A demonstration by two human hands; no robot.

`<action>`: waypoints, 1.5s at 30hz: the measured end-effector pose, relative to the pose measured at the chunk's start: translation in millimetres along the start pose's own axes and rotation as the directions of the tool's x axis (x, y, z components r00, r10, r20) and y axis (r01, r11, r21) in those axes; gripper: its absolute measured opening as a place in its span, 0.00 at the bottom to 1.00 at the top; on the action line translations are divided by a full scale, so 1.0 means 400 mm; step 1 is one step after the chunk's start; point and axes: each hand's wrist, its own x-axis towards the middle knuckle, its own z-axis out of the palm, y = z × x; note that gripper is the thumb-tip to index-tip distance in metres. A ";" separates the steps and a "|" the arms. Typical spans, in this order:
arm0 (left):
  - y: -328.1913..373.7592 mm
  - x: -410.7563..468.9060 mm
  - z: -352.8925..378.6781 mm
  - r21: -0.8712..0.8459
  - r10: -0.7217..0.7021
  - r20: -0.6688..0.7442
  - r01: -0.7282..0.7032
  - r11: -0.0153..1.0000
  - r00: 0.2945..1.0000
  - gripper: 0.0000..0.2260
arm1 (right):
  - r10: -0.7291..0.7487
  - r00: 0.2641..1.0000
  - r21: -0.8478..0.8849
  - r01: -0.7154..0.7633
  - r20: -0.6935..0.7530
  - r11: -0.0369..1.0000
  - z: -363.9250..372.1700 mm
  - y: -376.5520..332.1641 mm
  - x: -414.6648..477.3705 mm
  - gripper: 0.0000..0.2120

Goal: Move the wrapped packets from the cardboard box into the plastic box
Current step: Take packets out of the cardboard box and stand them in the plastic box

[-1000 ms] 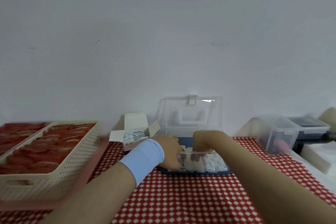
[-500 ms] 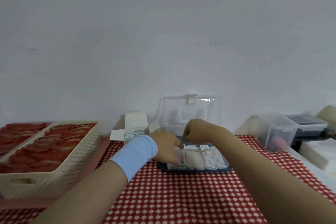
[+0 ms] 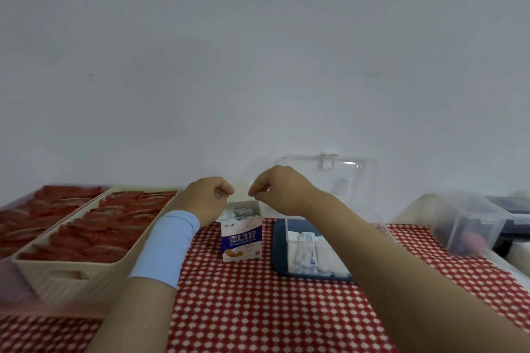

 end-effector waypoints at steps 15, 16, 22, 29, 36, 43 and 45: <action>-0.030 -0.012 0.021 0.032 0.060 -0.016 -0.059 0.998 0.998 0.14 | -0.025 0.981 -0.492 0.120 0.194 0.862 0.082 -0.064 0.090 0.08; -0.030 -0.010 0.023 0.031 0.071 -0.016 -0.070 0.997 0.997 0.14 | -0.039 0.983 -0.485 0.123 0.180 0.866 0.088 -0.059 0.091 0.08; -0.032 -0.005 0.024 -0.047 0.102 -0.002 -0.102 0.994 0.995 0.10 | -0.018 1.000 -0.161 0.019 0.010 0.987 0.060 -0.006 0.069 0.10; -0.022 0.007 0.065 -0.221 0.126 -0.037 -0.131 0.966 0.991 0.05 | 0.006 0.981 0.234 0.040 -0.192 0.971 0.087 0.017 0.041 0.09; -0.011 -0.002 0.043 -0.452 0.087 -0.020 -0.087 0.888 0.996 0.03 | 0.051 0.964 0.480 0.084 -0.262 0.873 0.085 0.026 0.017 0.07; -0.005 -0.008 0.016 -0.911 0.210 0.313 0.230 0.342 0.926 0.18 | -0.067 0.935 0.598 0.276 -0.348 0.753 0.050 -0.011 0.016 0.05; -0.008 -0.015 0.018 -0.931 0.265 0.320 0.250 0.265 0.910 0.22 | -0.072 0.948 0.652 0.267 -0.309 0.710 0.053 -0.015 0.014 0.06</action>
